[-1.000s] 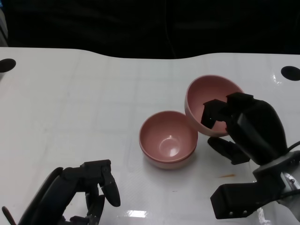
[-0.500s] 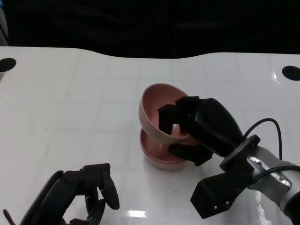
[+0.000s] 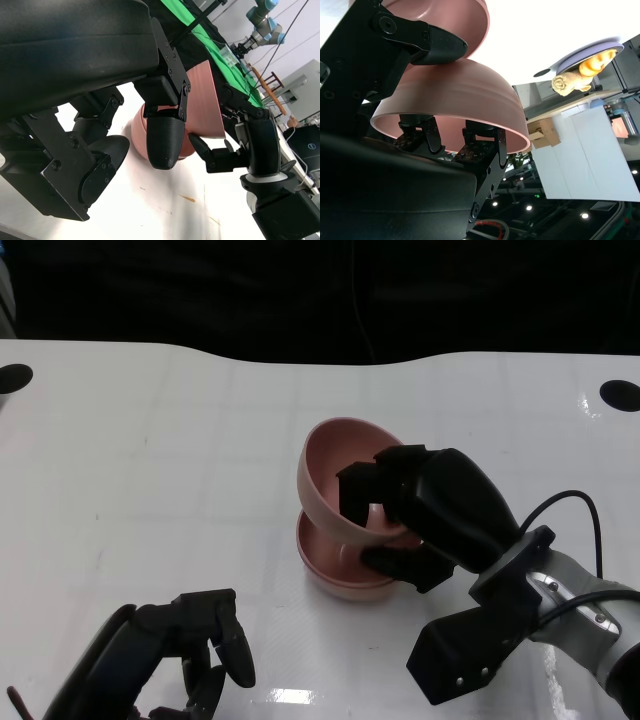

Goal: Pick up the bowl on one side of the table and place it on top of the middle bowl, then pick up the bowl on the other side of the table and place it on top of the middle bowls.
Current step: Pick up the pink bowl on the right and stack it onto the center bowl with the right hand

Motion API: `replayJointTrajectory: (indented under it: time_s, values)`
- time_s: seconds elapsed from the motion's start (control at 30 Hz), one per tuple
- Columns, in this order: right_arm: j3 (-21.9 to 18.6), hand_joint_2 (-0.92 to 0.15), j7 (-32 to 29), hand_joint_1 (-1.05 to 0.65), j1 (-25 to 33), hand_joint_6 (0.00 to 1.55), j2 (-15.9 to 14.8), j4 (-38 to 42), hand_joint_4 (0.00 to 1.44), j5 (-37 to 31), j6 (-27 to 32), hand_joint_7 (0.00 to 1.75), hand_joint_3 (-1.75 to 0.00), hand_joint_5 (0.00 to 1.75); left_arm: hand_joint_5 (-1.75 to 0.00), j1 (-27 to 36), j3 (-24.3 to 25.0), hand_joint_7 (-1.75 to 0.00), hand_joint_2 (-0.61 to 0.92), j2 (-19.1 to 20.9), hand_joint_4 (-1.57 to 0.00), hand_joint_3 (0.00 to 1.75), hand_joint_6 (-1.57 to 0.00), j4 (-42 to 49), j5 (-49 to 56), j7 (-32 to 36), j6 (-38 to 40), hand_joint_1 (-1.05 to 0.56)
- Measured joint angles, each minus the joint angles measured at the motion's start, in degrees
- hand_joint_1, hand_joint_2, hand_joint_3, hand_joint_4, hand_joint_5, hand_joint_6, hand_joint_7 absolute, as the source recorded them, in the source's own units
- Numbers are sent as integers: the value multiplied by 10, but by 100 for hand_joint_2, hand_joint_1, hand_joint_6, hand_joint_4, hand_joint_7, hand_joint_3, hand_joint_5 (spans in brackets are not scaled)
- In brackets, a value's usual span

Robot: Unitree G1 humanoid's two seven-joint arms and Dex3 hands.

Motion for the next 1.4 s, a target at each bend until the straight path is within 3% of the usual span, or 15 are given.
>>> replayJointTrajectory:
  time_s: [0.03, 0.07, 0.13, 0.17, 0.23, 0.3, 0.53, 0.57, 0.7, 1.13, 1.27, 1.4]
  values:
    - [7, -22, -1, -7, -3, 73, -1, 6, 98, -6, 1, 175, -117, 175, -174, 0, -1, -152, 25, 0, -89, 157, -81, -1, 1, 0, 0, 8]
    - [16, -39, 0, -13, -5, 69, -5, 9, 95, -19, 6, 175, -85, 175, -173, 0, -1, -151, 26, 0, -89, 156, -80, -1, 4, 0, 0, 9]
    - [31, -63, 22, -20, -8, 87, -16, 10, 88, -38, 19, 104, -38, 164, -173, 0, -2, -151, 26, -1, -89, 156, -80, -1, 7, 0, 0, 9]
    - [36, -69, 34, -23, -9, 87, -22, 10, 83, -42, 23, 85, -29, 150, -173, 0, -2, -151, 26, -1, -89, 156, -80, -1, 8, 0, 0, 9]
    - [37, -81, 74, -34, -9, 87, -32, -3, 88, -40, 36, 31, -17, 75, -173, 1, -2, -151, 26, -1, -89, 156, -81, -2, 8, 0, 0, 9]
    - [36, -84, 109, -36, -10, 90, -39, -24, 91, -34, 51, 15, -13, 55, -173, 1, -2, -151, 26, -1, -89, 156, -81, -2, 8, 0, 0, 8]
    - [35, -85, 146, -36, -8, 92, -47, -47, 94, -24, 70, 7, -10, 46, -173, 1, -2, -151, 26, -2, -89, 157, -81, -2, 9, 0, 0, 8]
    - [35, -89, 156, -56, -5, 75, -50, -57, 71, -23, 75, 3, -18, 33, -173, 1, -2, -151, 25, -2, -89, 157, -81, -2, 9, 0, 0, 8]
    - [31, -92, 208, -73, 15, 56, -68, -117, 51, -11, 93, 0, -32, 23, -173, 1, -2, -151, 25, -2, -89, 157, -81, -5, 9, -1, 0, 9]
    - [15, -92, 234, -75, 39, 53, -79, -164, 48, 2, 108, 0, -35, 23, -173, 1, -2, -151, 26, -2, -89, 156, -80, -5, 9, -4, 0, 9]
    - [-9, -92, 242, -79, 69, 31, -88, -205, 30, 27, 109, 0, -42, 16, -173, 0, 1, -150, 27, -1, -88, 154, -80, 1, 9, -5, -1, 7]
    - [-38, -92, 240, -81, 108, 24, -95, -243, 22, 52, 110, 0, -44, 15, -174, -1, 2, -150, 28, -1, -87, 152, -79, 13, 9, -5, -5, 5]
